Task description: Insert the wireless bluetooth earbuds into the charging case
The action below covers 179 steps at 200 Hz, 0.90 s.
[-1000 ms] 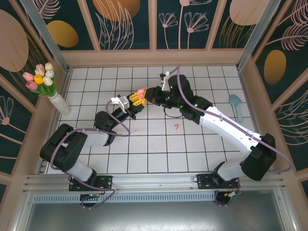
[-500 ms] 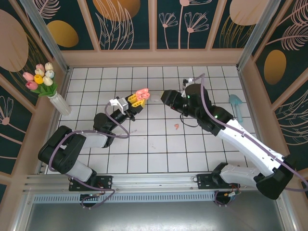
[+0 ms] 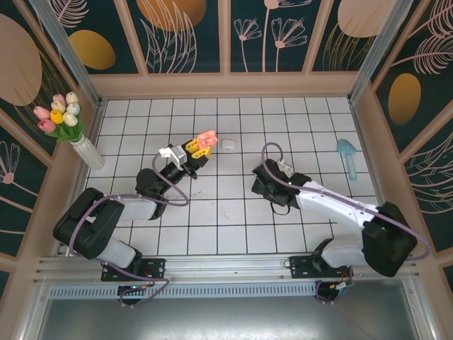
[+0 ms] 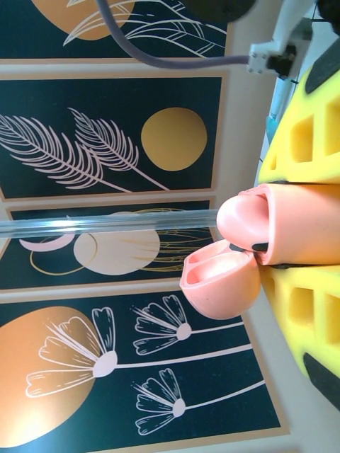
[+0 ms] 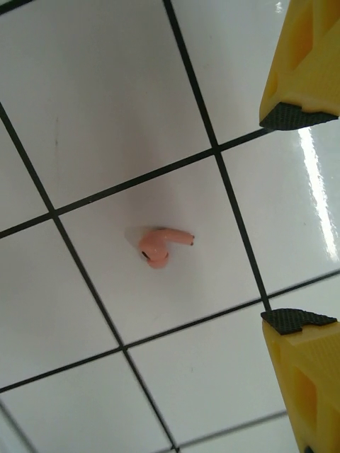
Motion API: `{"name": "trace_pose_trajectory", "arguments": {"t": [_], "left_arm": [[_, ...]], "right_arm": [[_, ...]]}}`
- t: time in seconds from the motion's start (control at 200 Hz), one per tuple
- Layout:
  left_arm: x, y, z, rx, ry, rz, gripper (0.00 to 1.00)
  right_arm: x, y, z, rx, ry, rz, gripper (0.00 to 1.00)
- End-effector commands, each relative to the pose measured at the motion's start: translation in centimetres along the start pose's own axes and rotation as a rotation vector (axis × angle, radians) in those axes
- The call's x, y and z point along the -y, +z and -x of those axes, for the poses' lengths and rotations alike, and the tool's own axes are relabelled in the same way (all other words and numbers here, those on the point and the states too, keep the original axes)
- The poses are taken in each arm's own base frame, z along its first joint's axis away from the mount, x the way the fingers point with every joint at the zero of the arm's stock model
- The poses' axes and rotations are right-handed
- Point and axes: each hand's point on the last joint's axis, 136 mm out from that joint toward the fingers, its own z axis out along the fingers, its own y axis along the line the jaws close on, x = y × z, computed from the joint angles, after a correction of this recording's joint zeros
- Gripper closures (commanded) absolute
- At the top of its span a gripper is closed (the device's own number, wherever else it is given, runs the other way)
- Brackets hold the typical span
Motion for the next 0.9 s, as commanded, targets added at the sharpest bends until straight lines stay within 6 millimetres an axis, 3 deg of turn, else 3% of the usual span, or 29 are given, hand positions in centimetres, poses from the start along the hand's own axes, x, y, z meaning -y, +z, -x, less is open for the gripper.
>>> {"name": "trace_pose_trajectory", "arguments": {"t": [0.0,0.465,0.891], "left_arm": [[0.6,-0.2,3.0,0.110,0.060,-0.011,1.00],[0.5,0.0,3.0,0.106,0.070,-0.007,1.00],[0.3,0.3,2.7,0.100,0.071,-0.008,1.00]], "right_arm": [[-1.4,0.7,1.1,0.020,-0.153,-0.012,0.30],[-2.0,5.4,2.0,-0.053,-0.232,-0.082,0.37],[-2.2,7.4,2.4,-0.086,-0.263,-0.077,0.46]]}}
